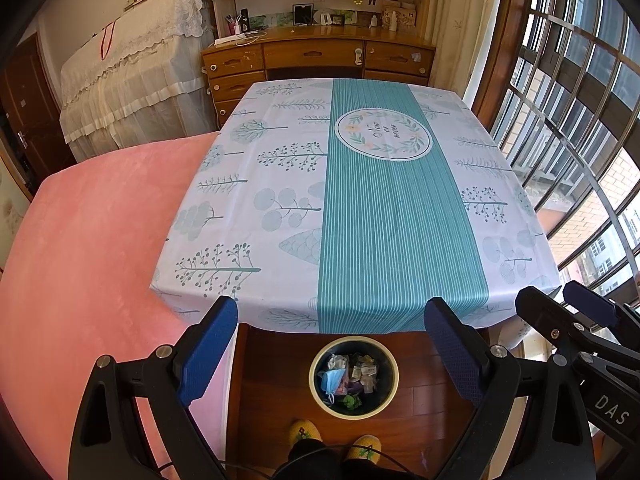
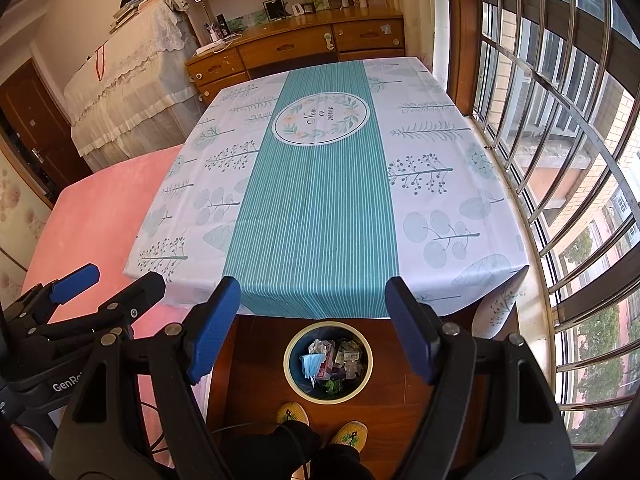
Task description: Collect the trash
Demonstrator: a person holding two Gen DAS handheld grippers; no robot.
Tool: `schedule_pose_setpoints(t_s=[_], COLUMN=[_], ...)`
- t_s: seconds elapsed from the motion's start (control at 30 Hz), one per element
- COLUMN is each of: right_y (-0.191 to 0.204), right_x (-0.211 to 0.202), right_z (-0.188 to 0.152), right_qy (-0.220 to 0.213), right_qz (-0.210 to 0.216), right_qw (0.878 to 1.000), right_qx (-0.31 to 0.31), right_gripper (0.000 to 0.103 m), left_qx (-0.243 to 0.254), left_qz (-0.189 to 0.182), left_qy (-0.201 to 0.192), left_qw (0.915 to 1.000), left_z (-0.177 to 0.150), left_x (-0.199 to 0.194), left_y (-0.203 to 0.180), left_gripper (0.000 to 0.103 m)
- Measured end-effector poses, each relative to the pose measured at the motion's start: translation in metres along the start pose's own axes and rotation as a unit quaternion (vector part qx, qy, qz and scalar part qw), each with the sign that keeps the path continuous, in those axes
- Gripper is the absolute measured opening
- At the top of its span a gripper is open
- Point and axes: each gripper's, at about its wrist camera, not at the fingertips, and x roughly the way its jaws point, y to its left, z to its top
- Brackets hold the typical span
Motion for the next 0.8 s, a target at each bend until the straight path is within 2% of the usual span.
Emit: schedule_pose_setpoints(t_s=[0.8], right_y=[-0.0054], right_x=[0.0039], right_z=[-0.0071], right_qy=[0.010], right_qz=[-0.002], right_qw=[1.000], right_qx=[0.009], right_gripper=[0.073], left_qx=[0.000], left_qz=[0.002], left_qy=[0.003], left_qw=[1.0000], left_z=[-0.0039], left_x=[0.0012], left_y=[-0.0004], left_gripper=[0.095])
